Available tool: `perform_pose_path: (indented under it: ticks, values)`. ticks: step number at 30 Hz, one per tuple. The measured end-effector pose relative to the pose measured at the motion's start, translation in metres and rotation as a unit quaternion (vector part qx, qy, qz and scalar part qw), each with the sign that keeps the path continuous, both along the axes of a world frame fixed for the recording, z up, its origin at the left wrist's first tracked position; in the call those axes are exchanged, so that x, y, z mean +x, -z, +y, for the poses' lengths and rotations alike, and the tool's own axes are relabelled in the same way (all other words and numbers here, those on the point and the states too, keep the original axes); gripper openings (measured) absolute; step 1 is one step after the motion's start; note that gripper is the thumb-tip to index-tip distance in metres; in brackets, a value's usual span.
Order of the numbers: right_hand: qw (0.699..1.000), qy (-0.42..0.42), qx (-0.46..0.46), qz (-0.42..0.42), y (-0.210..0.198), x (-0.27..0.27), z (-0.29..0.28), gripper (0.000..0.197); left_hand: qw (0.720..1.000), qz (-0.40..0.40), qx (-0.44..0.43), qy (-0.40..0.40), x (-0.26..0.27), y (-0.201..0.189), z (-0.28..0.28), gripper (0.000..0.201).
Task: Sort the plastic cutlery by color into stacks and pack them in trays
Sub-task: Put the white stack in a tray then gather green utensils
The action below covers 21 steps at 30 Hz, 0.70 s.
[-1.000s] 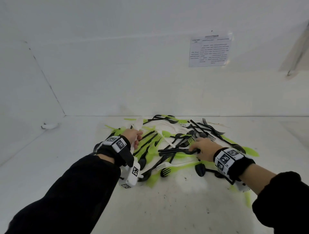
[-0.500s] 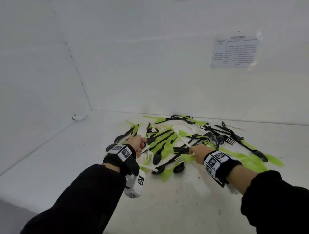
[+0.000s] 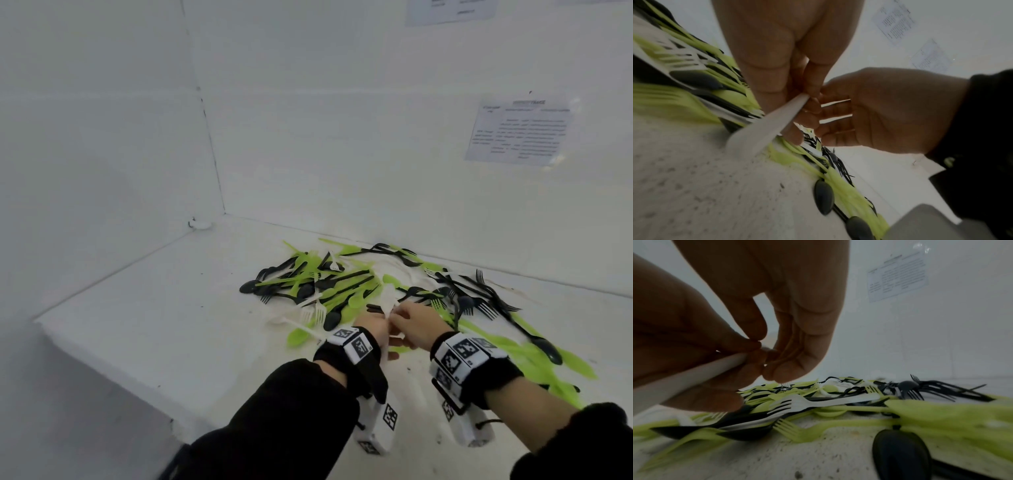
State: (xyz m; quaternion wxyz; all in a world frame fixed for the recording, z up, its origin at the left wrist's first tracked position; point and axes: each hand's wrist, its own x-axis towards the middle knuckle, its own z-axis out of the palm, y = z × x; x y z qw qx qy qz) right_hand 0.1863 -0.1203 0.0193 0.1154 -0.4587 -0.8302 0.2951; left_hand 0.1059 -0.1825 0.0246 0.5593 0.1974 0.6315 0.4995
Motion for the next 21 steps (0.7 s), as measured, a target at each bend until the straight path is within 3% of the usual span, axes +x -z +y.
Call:
perform_pose_path:
  ticks: [4, 7, 10, 12, 14, 18, 21]
  values:
    - [1.000, 0.017, 0.003, 0.004, -0.006, 0.007, -0.002, 0.019, 1.000, -0.007, 0.009, -0.009, 0.009, -0.008, -0.007, 0.018]
    - [1.000, 0.019, -0.002, 0.002, -0.005, -0.001, -0.001, 0.024, 0.999, 0.047, 0.011, -0.022, 0.003, -0.006, -0.007, 0.019]
    - [0.999, 0.005, 0.006, -0.054, 0.004, -0.030, 0.000, 0.020, 0.994, 0.084, 0.015, -0.064, -0.023, -0.002, -0.003, 0.036]
    - [0.993, -0.042, 0.035, -0.107, 0.008, -0.058, -0.006, 0.029, 0.987, 0.127, 0.017, -0.096, -0.054, -0.001, -0.001, 0.039]
    - [0.983, -0.113, 0.050, -0.138, 0.008, -0.090, -0.020, 0.029, 0.980, 0.184, 0.008, -0.073, -0.084, -0.007, -0.004, 0.037]
    - [0.956, -0.213, 0.016, -0.200, 0.015, -0.140, -0.038, 0.029, 0.985, 0.114, -0.052, -0.122, -0.145, -0.009, -0.016, 0.030]
    - [0.957, -0.192, 0.030, -0.213, 0.017, -0.157, -0.031, 0.015, 0.989, 0.085, -0.037, -0.111, -0.178, -0.012, -0.025, 0.029]
